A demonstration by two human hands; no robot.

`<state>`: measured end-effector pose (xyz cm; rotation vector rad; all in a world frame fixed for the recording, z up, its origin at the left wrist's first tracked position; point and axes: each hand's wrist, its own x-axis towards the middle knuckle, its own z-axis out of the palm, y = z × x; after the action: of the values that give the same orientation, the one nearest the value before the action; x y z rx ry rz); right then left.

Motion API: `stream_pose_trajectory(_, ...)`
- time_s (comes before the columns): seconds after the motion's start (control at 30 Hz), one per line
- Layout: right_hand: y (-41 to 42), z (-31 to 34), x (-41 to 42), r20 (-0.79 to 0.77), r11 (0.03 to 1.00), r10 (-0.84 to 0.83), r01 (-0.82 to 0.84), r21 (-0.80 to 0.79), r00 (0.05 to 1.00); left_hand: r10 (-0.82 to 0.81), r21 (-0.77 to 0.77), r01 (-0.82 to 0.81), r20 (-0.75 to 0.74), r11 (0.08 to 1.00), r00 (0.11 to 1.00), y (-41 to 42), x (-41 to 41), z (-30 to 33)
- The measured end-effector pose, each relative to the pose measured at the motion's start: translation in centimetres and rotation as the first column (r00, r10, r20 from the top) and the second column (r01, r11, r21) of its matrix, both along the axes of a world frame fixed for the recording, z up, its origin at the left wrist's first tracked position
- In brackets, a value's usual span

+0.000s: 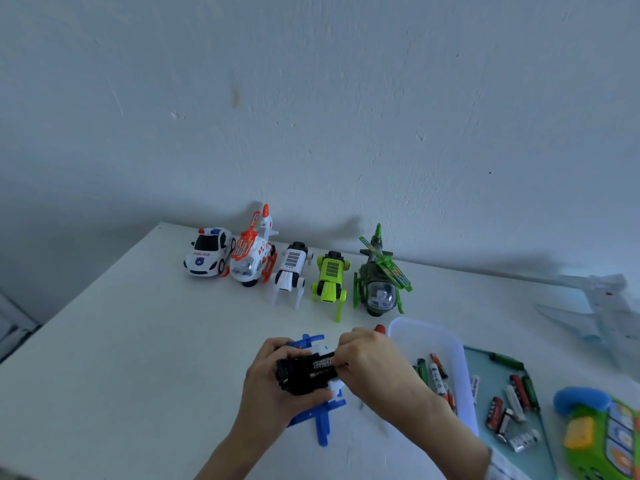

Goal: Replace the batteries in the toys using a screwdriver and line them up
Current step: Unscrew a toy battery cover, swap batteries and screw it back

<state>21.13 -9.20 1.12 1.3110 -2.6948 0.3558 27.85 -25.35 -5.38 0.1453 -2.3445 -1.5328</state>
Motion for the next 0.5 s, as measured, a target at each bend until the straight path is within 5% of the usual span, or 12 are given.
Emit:
stream_pose_trajectory(0.23, -0.2, 0.3, -0.9, -0.022, 0.995, 0.047, -0.045, 0.089, 0.999, -0.001, -0.043, 0.001, -0.001, 0.999, 1.0, 0.2, -0.3, 0.1)
stream_pose_trajectory(0.5, -0.1, -2.0, -1.4, -0.002, 0.999, -0.033, 0.033, -0.011, 0.999, -0.008, -0.126, 0.008, -0.003, 0.992, 1.0, 1.0, -0.7, 0.1)
